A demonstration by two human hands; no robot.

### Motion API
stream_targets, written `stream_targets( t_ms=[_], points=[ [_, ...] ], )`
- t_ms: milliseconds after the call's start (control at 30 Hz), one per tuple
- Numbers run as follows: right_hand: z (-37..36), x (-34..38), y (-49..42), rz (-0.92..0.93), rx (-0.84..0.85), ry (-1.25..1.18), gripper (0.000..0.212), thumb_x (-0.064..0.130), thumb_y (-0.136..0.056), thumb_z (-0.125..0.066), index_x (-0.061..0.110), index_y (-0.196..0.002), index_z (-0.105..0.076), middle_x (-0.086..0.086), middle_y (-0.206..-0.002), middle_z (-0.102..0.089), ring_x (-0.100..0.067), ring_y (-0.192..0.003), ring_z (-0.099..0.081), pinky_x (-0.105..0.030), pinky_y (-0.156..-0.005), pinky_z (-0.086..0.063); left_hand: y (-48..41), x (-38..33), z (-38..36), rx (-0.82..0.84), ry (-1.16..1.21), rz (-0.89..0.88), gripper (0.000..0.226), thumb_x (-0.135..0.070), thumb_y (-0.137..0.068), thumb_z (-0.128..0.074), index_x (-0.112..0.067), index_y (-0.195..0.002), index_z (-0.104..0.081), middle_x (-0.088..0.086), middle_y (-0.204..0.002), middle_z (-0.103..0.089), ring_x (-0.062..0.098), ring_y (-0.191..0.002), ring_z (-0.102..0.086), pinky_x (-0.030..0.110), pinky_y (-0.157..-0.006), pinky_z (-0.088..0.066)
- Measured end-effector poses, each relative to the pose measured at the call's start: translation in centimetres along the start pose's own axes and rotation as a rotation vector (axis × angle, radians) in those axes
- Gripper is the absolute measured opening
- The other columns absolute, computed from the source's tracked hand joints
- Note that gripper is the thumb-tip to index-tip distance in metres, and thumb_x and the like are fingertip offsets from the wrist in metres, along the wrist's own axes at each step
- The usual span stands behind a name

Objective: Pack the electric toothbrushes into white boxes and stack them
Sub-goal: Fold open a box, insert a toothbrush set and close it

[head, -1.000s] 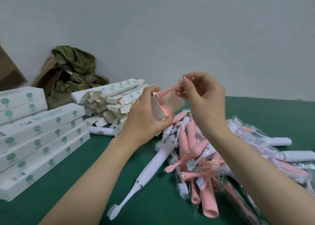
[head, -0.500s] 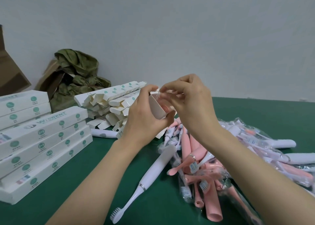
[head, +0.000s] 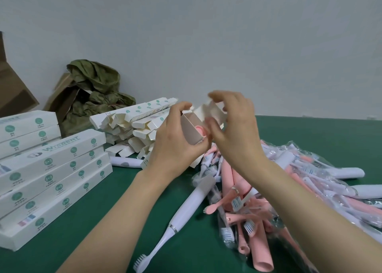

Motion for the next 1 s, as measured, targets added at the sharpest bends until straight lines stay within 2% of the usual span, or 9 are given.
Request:
stream_targets(
  t_ms=[100,200,300,400,500,633,800,867,1000],
  points=[
    [-0.5,-2.3,0.0,-0.259,0.072,-0.168,0.033,0.018,-0.088,-0.062,0.016,-0.121,-0.057,0.005,-0.113,-0.060,-0.012,-0.102,-0.053,-0.023,-0.091,-0.041,0.0,0.4,0.2,-0.010,0.027,0.016,0.064,-0.047,-0.065,-0.069,-0.026,-0.120,-0.043,-0.030,-0.104,-0.047,-0.015,-0.092,-0.046,-0.002,-0.076,-0.033],
    [-0.8,-3.0,0.3,-0.412,0.061,-0.464,0.016,0.007,-0.084,-0.059,0.014,-0.092,-0.071,0.002,-0.082,-0.073,-0.020,-0.082,-0.068,-0.040,-0.080,-0.054,0.0,0.9,-0.6,0.090,0.068,0.063,0.084,-0.059,-0.057,-0.072,-0.042,-0.129,-0.030,-0.028,-0.111,-0.048,-0.022,-0.101,-0.041,0.003,-0.077,-0.037],
    [-0.4,-3.0,0.2,-0.408,0.015,-0.500,0.019,0.003,-0.083,-0.058,0.014,-0.085,-0.073,0.000,-0.072,-0.073,-0.022,-0.074,-0.070,-0.042,-0.077,-0.056,0.0,1.2,-1.3,0.166,0.038,0.085,0.106,-0.062,-0.049,-0.075,-0.056,-0.133,-0.012,-0.052,-0.113,-0.034,-0.028,-0.105,-0.032,0.010,-0.082,-0.032],
    [-0.3,-3.2,0.2,-0.427,0.002,-0.535,0.022,0.003,-0.082,-0.059,0.019,-0.078,-0.073,0.001,-0.071,-0.073,-0.024,-0.072,-0.070,-0.046,-0.074,-0.057,0.1,1.0,-0.9,0.095,0.039,0.085,0.087,-0.060,-0.054,-0.070,-0.051,-0.128,-0.025,-0.040,-0.107,-0.044,-0.010,-0.100,-0.045,0.014,-0.074,-0.041],
    [-0.6,-2.8,0.3,-0.422,0.018,-0.573,0.022,0.005,-0.081,-0.061,0.022,-0.074,-0.072,-0.001,-0.067,-0.071,-0.021,-0.063,-0.065,-0.046,-0.070,-0.055,0.4,0.1,0.0,-0.016,0.078,0.006,0.062,-0.052,-0.069,-0.066,-0.037,-0.121,-0.037,-0.030,-0.105,-0.049,-0.010,-0.094,-0.049,0.008,-0.074,-0.041],
    [-0.8,-2.0,0.5,-0.369,0.031,-0.569,0.012,0.012,-0.083,-0.062,0.019,-0.079,-0.071,0.004,-0.062,-0.068,-0.012,-0.060,-0.060,-0.037,-0.067,-0.053,0.7,-0.9,0.2,-0.073,0.053,-0.055,0.020,-0.039,-0.076,-0.056,-0.029,-0.090,-0.045,-0.019,-0.077,-0.048,-0.004,-0.072,-0.045,0.007,-0.066,-0.033],
    [-2.3,1.0,1.4,-0.202,0.164,-0.586,0.026,0.027,-0.095,-0.047,0.022,-0.106,-0.070,0.006,-0.093,-0.072,-0.007,-0.087,-0.064,-0.021,-0.078,-0.049,0.2,-1.0,0.7,-0.104,0.137,0.002,0.014,-0.036,-0.079,-0.048,-0.035,-0.073,-0.036,-0.019,-0.058,-0.045,0.001,-0.053,-0.039,0.010,-0.051,-0.027],
    [-2.9,1.0,1.7,-0.188,0.167,-0.532,0.031,0.021,-0.097,-0.046,0.024,-0.122,-0.064,0.009,-0.103,-0.070,0.000,-0.092,-0.061,-0.009,-0.076,-0.045,0.1,0.0,0.4,-0.084,0.164,0.086,0.015,-0.042,-0.074,-0.051,-0.039,-0.080,-0.037,-0.017,-0.066,-0.049,-0.001,-0.060,-0.045,0.010,-0.054,-0.031],
    [-2.1,-1.7,1.6,-0.345,0.025,-0.537,0.032,0.014,-0.096,-0.049,0.026,-0.121,-0.065,0.004,-0.096,-0.072,-0.012,-0.087,-0.060,-0.019,-0.076,-0.047,0.4,2.3,-1.8,0.148,0.268,0.200,0.078,-0.036,-0.060,-0.077,-0.050,-0.115,-0.025,-0.012,-0.122,-0.045,-0.003,-0.116,-0.044,0.014,-0.091,-0.039]
  ],
)
Point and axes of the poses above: each hand's wrist, its own y-axis away from the middle knuckle, its own z-axis out of the back of the hand, x = y × z, the point moved 9 cm from there along -y, towards the middle knuckle
